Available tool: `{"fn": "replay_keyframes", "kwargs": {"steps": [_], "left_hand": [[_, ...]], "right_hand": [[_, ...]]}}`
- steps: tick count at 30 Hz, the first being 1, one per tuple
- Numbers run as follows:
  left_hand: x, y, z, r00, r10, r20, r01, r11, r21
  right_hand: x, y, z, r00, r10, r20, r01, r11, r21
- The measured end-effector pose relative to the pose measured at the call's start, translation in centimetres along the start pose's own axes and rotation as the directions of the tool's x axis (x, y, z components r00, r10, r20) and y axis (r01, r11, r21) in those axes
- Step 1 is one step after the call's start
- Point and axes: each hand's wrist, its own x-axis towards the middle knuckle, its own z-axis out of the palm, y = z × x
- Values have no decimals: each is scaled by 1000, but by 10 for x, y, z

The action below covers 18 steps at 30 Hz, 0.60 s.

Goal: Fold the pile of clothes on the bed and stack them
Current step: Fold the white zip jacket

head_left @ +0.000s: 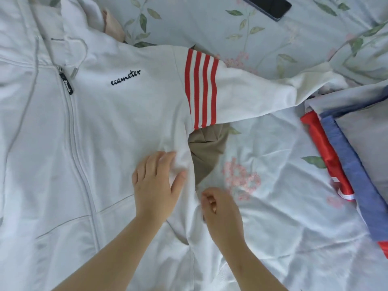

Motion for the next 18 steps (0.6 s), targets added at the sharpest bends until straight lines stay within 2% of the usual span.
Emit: {"fn": "replay_keyframes", "kwargs": {"steps": [2,4,5,7,9,11,13,15,17,18], "left_hand": [[-5,-3,-2,999,-18,42,18,1000,0],[-10,-8,-3,996,40,74,-40,999,5],[-11,-11,-4,994,74,78,-74,997,3],[-14,-17,-4,990,113,88,-113,994,-5],[-19,-21,-4,983,141,118,-143,990,9],[-24,-26,-3,973,169,159,-176,984,33],[-32,-30,-2,959,170,227,-189,980,65],[-39,-37,2,952,138,274,-174,978,111],[-47,-44,4,948,105,300,-151,979,136],[-51,-45,5,945,102,309,-152,978,143]], "right_hand": [[-10,-3,8,991,-85,100,101,980,-171],[-15,-3,13,978,-62,200,122,944,-306],[-16,-2,12,980,-25,198,80,959,-274],[-19,1,3,988,81,130,-72,995,-72],[-25,9,-9,980,195,38,-199,972,123],[-39,16,-17,956,293,4,-289,940,181],[-55,24,-17,947,321,-28,-315,940,129],[-65,32,-18,941,338,-16,-338,941,-33],[-73,39,-23,933,342,110,-314,926,-210],[-76,43,-25,926,334,179,-295,932,-213]]}}
